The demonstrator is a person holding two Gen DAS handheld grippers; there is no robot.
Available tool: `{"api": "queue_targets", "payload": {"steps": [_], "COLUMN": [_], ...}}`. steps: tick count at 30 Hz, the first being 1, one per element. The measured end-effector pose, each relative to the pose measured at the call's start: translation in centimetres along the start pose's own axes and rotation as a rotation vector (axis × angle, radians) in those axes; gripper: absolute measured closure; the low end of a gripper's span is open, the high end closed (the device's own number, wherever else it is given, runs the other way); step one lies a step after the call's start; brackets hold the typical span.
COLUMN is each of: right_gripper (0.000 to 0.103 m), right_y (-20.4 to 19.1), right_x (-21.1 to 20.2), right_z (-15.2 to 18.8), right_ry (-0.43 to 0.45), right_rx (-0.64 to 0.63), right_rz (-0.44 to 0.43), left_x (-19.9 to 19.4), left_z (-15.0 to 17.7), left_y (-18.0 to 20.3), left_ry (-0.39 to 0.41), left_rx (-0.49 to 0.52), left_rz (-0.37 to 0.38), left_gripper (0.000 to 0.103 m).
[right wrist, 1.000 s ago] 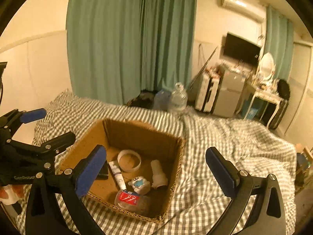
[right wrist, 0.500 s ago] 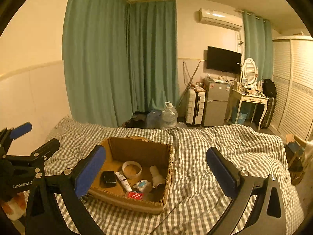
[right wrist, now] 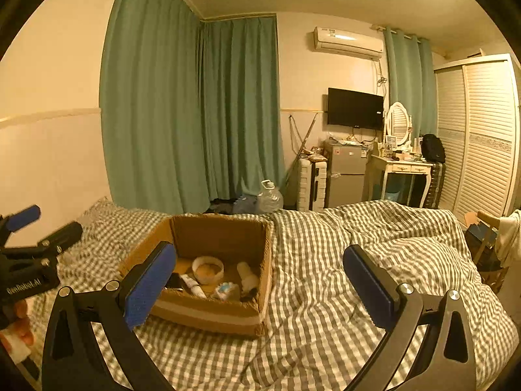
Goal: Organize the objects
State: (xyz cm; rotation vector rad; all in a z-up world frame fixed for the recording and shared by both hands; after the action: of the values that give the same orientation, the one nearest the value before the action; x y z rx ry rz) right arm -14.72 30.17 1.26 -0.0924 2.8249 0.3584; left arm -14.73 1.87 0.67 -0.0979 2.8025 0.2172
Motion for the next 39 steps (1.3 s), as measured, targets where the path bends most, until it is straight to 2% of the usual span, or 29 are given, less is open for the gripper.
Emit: {"api": "queue_targets", "payload": {"steps": [2, 6, 9, 19, 39], "right_gripper": [0.000, 0.000, 0.000, 0.000, 0.000], "right_y": [0.0, -0.6, -0.8, -1.9, -2.6], "right_x": [0.6, 2.0, 2.1, 1.2, 1.8], "right_z": [1.4, 3.1, 3.4, 3.0, 3.5], "right_ry": [-0.009, -0.038, -0.038, -0.020, -0.046], "right_rx": [-0.012, -0.013, -0.016, -0.034, -0.044], "right_rz": [0.036, 0.010, -0.001, -0.014, -0.021], "left_x": [0.4, 0.5, 0.7, 1.4, 1.4], "left_z": [0.9, 1.8, 2.5, 4.7, 5.2], "left_y": [-0.1, -0.3, -0.4, -0.7, -1.2], "left_ry": [0.005, 0.012, -0.004, -0.039, -0.065], "left_rx": [-0.002, -0.045, -0.062, -0.018, -0.030], "left_rz": [-0.017, 0.005, 0.022, -0.024, -0.019], "left_gripper": [0.000, 0.000, 0.000, 0.000, 0.000]}}
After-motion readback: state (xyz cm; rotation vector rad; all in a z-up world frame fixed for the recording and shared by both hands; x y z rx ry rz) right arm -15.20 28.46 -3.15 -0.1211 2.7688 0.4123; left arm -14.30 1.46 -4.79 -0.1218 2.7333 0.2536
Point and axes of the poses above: each gripper's, at about its wrist camera, not at the fingertips, and x roughly the way its jaws point, y to its right, z to its underside, the point moved 9 cm from there along x, roughly the way its jaws point, and after that the axes turned 13 degrees about -x, right-handed, at the moved point
